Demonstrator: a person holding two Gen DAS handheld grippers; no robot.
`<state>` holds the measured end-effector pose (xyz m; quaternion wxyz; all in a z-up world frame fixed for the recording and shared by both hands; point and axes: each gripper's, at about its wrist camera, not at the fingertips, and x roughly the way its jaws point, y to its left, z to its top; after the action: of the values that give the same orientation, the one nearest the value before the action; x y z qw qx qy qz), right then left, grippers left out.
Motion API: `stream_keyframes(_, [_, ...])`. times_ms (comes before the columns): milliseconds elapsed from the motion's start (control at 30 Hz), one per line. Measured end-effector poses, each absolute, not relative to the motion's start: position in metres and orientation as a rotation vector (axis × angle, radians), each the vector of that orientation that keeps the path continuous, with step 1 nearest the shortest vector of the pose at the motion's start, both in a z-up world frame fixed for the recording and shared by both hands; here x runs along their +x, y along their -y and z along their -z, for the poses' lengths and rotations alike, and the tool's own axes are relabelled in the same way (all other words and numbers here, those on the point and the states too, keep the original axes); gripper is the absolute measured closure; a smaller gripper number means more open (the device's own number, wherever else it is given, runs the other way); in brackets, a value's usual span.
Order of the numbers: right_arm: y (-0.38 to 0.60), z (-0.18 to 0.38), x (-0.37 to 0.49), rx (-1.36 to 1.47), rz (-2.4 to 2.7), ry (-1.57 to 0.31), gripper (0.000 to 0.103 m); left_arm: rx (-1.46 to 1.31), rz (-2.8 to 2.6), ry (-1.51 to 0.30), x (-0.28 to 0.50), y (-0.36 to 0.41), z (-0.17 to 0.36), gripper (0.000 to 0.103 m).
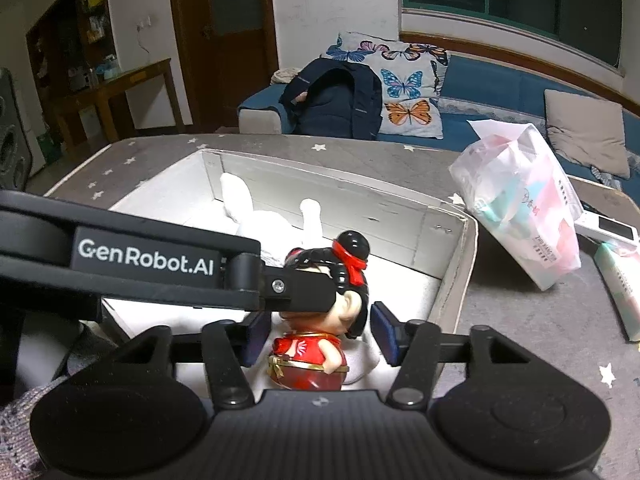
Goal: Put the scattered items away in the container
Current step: 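Carry the doll with the left tool into the box and release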
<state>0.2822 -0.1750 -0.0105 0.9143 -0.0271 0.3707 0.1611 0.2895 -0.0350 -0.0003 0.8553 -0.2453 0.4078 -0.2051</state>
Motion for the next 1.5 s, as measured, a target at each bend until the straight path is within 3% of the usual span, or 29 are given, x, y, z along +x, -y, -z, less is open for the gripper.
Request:
stream_keyframes(100, [0.175,0.009,0.281,-0.059,-0.333,-0.756,0.031,-0.513,0.43,-0.855,0.289,0.035,0.0,0.06])
stream_keyframes(233, [0.178,0.008,0.28,-0.039,-0.343,-0.751,0.026,-0.511,0.425,-0.851,0.287,0.035,0.0,0.06])
stream_keyframes(300, [0.179,0.006,0.278,-0.032,-0.343,-0.741,0.017,-0.51,0.422,-0.852,0.286,0.034,0.0,0.06])
stream_keyframes(700, [0.181,-0.001,0.268,-0.032,-0.345,-0.697,0.0,-0.497,0.425,-0.841,0.28,0.033,-0.002,0.06])
stream_keyframes(1500, [0.184,-0.009,0.242,-0.017,-0.345,-0.639,0.0,-0.468,0.431,-0.806,0.254,0.031,-0.013,0.06])
